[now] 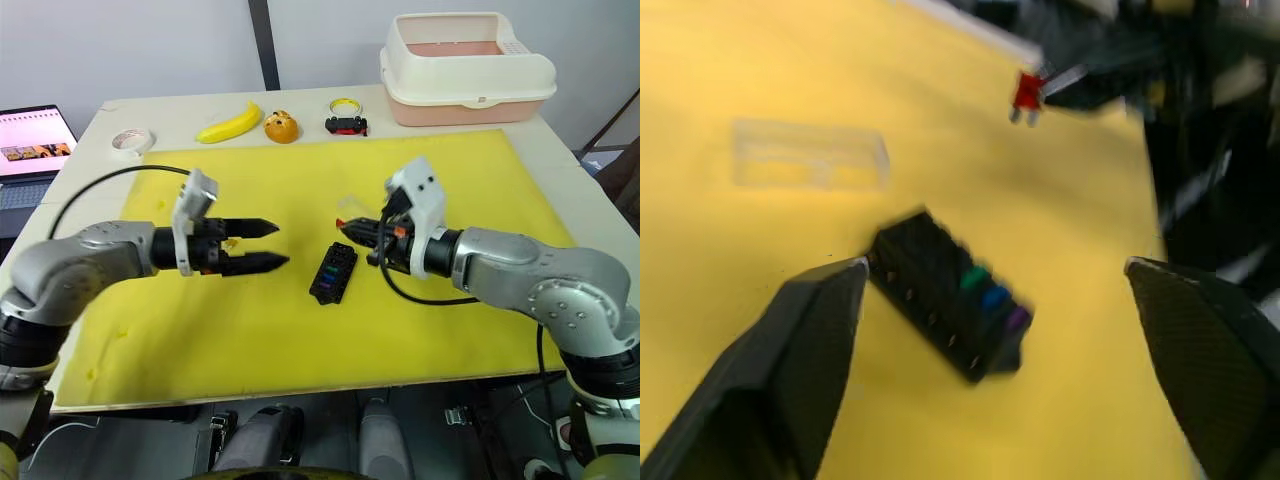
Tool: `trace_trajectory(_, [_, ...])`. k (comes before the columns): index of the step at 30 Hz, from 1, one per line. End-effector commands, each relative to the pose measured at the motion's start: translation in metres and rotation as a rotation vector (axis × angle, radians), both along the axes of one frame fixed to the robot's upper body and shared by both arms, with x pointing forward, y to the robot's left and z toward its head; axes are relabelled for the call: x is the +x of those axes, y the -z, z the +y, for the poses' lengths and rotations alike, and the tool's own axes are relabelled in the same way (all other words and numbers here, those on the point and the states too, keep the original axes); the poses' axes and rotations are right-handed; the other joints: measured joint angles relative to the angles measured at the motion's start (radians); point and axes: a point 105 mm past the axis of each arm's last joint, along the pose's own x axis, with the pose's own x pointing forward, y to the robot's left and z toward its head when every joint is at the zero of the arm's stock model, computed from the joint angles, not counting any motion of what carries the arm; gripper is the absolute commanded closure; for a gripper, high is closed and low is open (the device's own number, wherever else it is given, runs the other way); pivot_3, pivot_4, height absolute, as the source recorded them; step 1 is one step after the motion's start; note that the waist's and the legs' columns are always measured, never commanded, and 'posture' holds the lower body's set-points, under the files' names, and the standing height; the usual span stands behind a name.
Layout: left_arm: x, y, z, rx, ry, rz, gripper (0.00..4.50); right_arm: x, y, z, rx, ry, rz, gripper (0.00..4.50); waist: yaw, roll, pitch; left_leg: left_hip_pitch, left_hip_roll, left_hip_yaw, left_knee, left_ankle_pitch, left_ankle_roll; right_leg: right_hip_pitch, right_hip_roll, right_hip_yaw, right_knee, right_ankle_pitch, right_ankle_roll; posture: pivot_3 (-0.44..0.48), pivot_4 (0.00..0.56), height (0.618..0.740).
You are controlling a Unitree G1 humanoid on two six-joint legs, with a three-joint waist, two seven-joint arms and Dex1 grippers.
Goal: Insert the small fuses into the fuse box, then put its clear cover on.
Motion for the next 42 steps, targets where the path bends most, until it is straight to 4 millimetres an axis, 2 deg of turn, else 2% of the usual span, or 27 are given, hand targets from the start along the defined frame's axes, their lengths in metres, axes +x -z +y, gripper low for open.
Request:
trace_trajectory(1, [0.004,0.001,-0.005,0.088,0.088,-0.194,0.04,-0.001,0.007,0.004,-0.108,-0.063,-0.107,4.5,0.002,0.0,0.0,0.0,0.0,0.0,0.0,0.0,0.0,0.0,0.0,0.0,0.0,0.0,0.0,0.0,0.15,0.74])
trace_trajectory(8, [0.016,0.013,-0.017,0.148,0.152,-0.314,0.04,0.01,0.024,0.002,-0.18,-0.083,-0.154,4.5,0.004,-0.002,0.001,-0.002,-0.001,-0.001,0.002,0.0,0.0,0.0,-0.001,-0.001,0.0,0.0,0.0,0.0,0.15,0.74])
trace_trajectory(16, [0.017,0.018,-0.026,0.154,0.177,-0.343,0.04,0.018,0.037,0.002,-0.22,-0.114,-0.162,4.5,0.001,-0.002,0.001,-0.002,-0.001,-0.001,0.002,0.001,-0.002,-0.001,-0.001,-0.001,0.001,0.0,0.001,0.0,0.15,0.74])
trace_trajectory(42, [0.012,0.019,-0.033,0.149,0.194,-0.339,0.04,0.029,0.048,0.0,-0.201,-0.106,-0.133,4.5,0.0,-0.002,0.001,-0.001,-0.001,-0.002,0.002,0.001,-0.002,-0.001,0.0,-0.001,0.002,0.0,0.001,0.0,0.15,0.74])
